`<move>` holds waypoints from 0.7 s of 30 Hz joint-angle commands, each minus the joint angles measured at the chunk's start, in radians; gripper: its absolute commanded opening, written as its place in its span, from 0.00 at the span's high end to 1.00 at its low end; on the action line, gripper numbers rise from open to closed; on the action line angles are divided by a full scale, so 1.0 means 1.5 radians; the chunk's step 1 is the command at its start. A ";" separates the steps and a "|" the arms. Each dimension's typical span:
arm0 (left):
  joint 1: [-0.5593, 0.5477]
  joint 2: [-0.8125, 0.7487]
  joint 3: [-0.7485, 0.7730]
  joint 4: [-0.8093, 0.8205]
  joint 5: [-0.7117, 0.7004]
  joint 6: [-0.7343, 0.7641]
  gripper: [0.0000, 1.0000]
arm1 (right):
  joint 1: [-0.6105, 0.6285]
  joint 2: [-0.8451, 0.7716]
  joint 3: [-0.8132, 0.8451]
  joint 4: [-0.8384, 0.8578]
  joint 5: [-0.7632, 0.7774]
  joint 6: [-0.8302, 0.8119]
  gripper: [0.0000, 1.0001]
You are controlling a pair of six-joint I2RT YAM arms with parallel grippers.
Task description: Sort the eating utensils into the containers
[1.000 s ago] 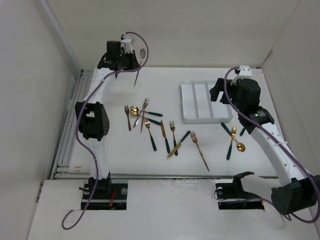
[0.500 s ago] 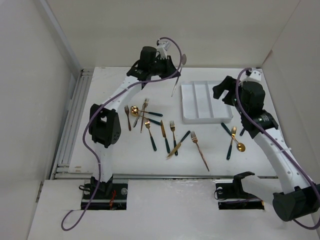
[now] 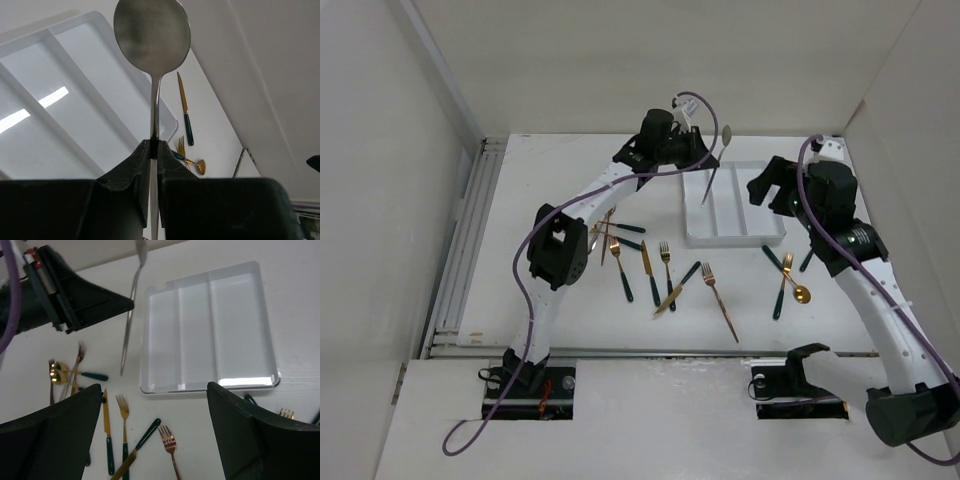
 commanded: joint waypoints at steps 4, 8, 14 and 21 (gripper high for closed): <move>0.002 -0.024 0.064 0.039 0.017 -0.013 1.00 | -0.001 0.094 0.057 0.026 -0.212 -0.039 0.18; -0.011 -0.039 0.057 0.026 0.010 -0.004 1.00 | -0.001 0.160 0.051 0.073 -0.257 -0.006 0.21; -0.011 -0.060 0.027 0.014 -0.002 0.008 1.00 | -0.001 0.212 0.057 0.150 -0.270 0.034 0.27; -0.011 -0.060 0.021 0.014 0.004 -0.004 1.00 | -0.001 0.270 0.063 0.184 -0.273 0.040 0.31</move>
